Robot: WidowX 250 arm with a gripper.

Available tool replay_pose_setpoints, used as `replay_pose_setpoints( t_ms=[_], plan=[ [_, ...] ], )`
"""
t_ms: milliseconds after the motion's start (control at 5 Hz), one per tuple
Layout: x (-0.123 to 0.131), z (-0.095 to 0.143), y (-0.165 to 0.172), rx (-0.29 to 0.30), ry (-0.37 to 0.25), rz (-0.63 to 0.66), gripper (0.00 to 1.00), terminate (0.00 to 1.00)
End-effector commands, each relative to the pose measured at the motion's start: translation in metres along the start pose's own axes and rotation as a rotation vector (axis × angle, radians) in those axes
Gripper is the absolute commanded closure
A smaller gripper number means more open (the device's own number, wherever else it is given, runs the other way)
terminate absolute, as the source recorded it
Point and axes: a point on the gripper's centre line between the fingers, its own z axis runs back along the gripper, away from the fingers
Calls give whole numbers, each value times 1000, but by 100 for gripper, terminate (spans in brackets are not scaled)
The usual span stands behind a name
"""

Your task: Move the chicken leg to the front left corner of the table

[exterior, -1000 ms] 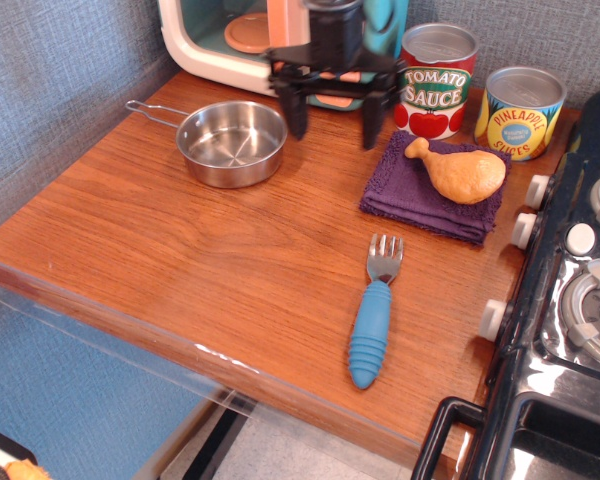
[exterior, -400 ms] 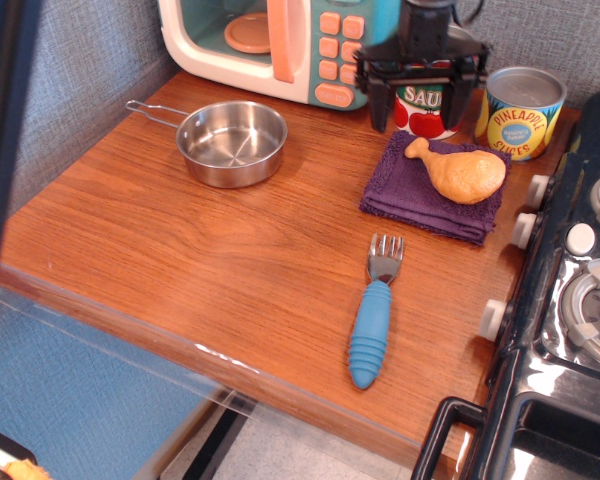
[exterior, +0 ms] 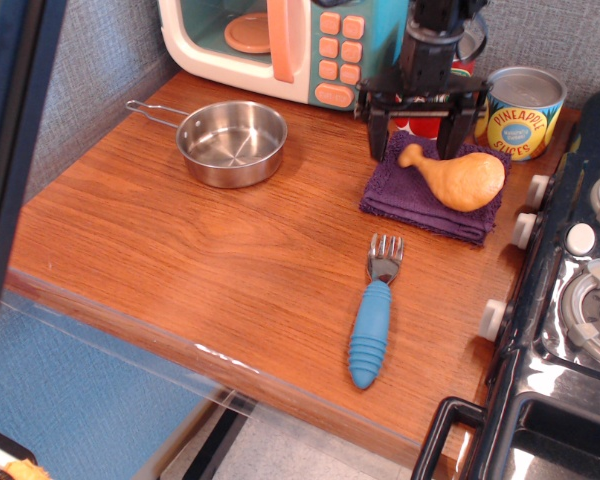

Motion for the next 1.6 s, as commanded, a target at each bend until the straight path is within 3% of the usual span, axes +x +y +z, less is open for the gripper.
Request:
replay_pose_setpoints(
  t_ms=[0, 200, 600, 800, 1200, 1400],
  plan=[
    [-2, 9, -2, -29, -1, -1, 0, 0],
    [-5, 3, -4, -25, 17, -4, 0, 0],
    [0, 12, -8, -52, -23, 5, 0, 0],
    [4, 12, -5, -56, -28, 19, 100, 0],
    [15, 17, -7, -61, -44, -10, 100, 0],
    [31, 32, -12, -98, -82, -34, 100, 0]
  ],
)
